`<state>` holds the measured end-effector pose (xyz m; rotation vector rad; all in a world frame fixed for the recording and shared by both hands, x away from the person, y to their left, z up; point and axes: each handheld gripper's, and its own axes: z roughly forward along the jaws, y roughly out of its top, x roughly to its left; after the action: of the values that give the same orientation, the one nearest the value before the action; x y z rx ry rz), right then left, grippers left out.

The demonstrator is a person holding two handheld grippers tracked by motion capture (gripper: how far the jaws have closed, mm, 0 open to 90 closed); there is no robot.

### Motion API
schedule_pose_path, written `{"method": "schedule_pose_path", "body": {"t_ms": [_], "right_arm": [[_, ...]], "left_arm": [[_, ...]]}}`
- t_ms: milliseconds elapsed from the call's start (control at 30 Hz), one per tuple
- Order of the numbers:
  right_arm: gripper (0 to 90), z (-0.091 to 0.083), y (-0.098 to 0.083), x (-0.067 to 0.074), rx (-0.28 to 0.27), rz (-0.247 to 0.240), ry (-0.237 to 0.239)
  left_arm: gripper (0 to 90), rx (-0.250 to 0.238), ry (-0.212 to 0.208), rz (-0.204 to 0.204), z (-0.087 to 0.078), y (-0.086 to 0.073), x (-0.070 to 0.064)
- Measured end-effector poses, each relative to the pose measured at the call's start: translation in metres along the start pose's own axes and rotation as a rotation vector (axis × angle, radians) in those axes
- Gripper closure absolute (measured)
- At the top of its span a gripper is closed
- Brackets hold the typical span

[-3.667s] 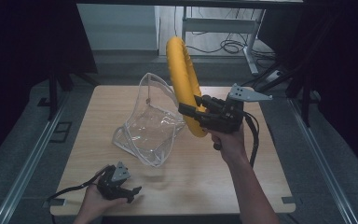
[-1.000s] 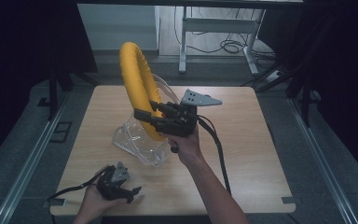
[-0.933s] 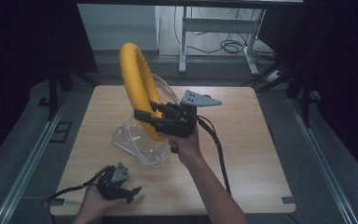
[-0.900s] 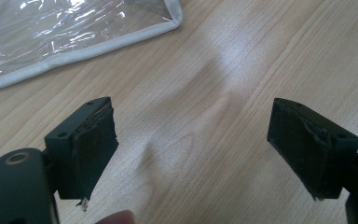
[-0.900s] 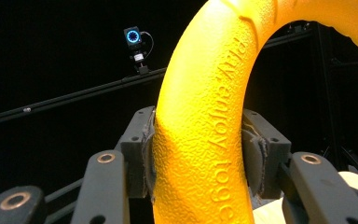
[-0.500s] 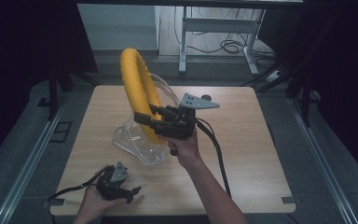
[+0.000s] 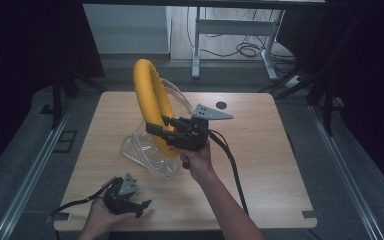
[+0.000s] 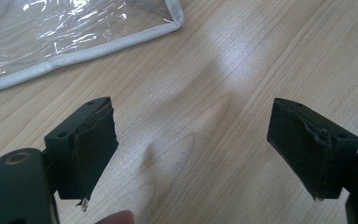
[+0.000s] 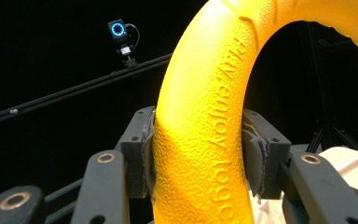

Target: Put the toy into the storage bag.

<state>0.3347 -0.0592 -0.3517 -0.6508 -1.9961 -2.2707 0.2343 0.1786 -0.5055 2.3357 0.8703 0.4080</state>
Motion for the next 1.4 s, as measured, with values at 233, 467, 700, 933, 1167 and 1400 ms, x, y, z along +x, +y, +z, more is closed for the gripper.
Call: {"method": "schedule_pose_path", "body": {"t_ms": [233, 467, 700, 933, 1167, 1400], "right_arm": [[51.0, 0.002, -0.008, -0.007, 0.003, 0.023, -0.006], [51.0, 0.002, -0.014, -0.011, 0.000, 0.031, -0.015], [50.9, 0.001, -0.018, -0.016, 0.014, 0.050, -0.030], [51.0, 0.002, -0.023, -0.025, 0.010, 0.079, -0.041], [50.9, 0.003, -0.027, -0.027, 0.000, 0.084, -0.052], [50.9, 0.005, -0.038, -0.037, -0.005, 0.119, -0.068]], "left_arm": [[15.4, 0.000, -0.002, 0.003, 0.001, 0.000, 0.000], [15.4, 0.000, -0.003, 0.000, 0.001, 0.000, 0.000], [15.4, 0.000, -0.001, 0.001, 0.001, 0.000, 0.000], [15.4, 0.003, -0.002, 0.002, 0.002, 0.000, -0.001], [15.4, -0.002, -0.003, 0.002, 0.000, 0.000, 0.000], [15.4, 0.000, -0.003, 0.000, 0.000, 0.000, 0.000]]}}
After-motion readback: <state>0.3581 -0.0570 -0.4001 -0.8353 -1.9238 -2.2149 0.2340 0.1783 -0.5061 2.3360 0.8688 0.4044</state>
